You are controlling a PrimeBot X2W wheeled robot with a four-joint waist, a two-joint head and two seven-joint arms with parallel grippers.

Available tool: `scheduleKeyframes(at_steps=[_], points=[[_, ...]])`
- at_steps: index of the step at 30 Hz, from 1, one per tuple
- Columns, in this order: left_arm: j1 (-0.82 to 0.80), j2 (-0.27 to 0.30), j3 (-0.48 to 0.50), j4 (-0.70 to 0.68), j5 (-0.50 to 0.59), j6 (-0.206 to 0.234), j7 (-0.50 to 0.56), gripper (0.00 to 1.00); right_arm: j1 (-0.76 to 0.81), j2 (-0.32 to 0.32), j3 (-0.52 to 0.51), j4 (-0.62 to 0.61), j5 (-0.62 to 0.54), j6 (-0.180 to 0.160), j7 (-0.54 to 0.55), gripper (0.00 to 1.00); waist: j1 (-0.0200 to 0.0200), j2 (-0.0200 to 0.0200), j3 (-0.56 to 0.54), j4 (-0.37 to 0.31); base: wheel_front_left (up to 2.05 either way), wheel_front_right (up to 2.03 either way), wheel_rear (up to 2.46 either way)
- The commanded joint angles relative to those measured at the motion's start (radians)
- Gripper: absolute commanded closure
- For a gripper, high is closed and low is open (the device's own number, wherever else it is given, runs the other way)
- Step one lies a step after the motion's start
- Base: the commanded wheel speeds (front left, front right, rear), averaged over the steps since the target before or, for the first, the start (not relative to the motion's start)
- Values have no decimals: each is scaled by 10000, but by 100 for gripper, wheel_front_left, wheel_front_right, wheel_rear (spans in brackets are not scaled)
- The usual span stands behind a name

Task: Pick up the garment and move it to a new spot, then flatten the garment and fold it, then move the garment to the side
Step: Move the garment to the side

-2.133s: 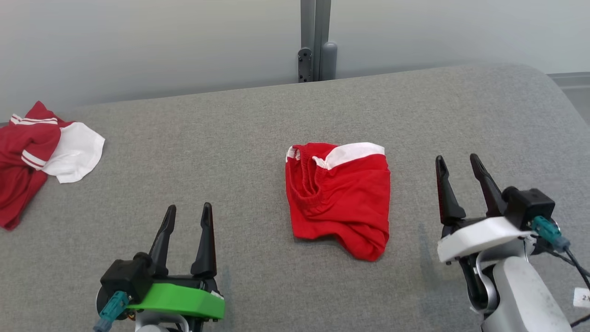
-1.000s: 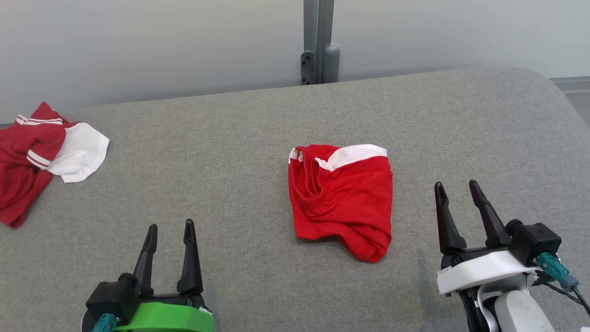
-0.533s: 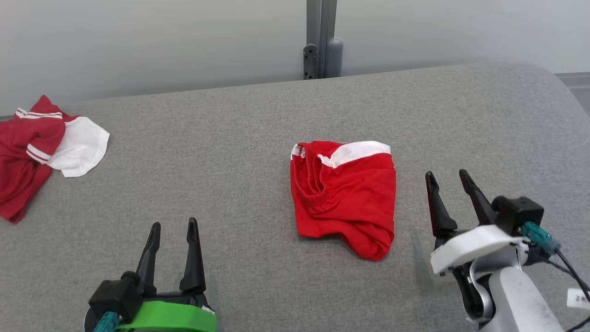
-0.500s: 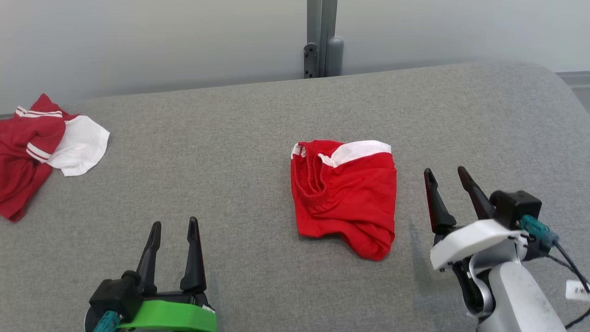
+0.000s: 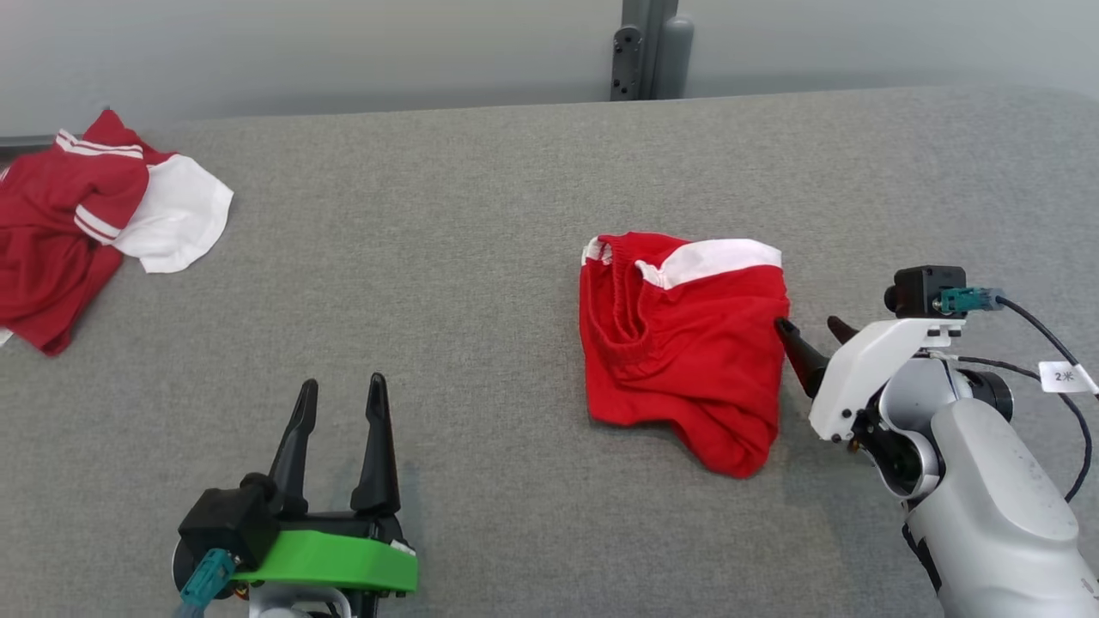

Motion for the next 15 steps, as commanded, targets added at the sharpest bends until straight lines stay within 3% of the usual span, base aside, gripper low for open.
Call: scheduleKeyframes(at_steps=[1,9,10,11,14,15], points=[[-195,21,-27,18,-83,15,-2,0,-136,-99,65,224,232,4,182,0,0,0,308,371,0,0,0],[-254,21,-7,6,-192,70,-2,0,-506,-296,416,1205,878,4,485,0,0,0,396,704,0,0,0],[-254,21,-12,16,-189,63,-2,0,-571,-295,476,1308,912,4,438,10,0,0,386,723,0,0,0],[-251,21,-19,21,-184,57,-2,0,-627,-275,543,1425,937,4,417,51,0,0,377,736,0,0,0],[-238,21,-39,-3,-160,57,-2,0,-830,-289,703,1753,983,4,328,78,0,0,361,760,0,0,0],[-234,21,-47,-14,-151,55,-2,0,-925,-333,765,1851,950,4,266,93,0,0,360,768,0,0,0]])
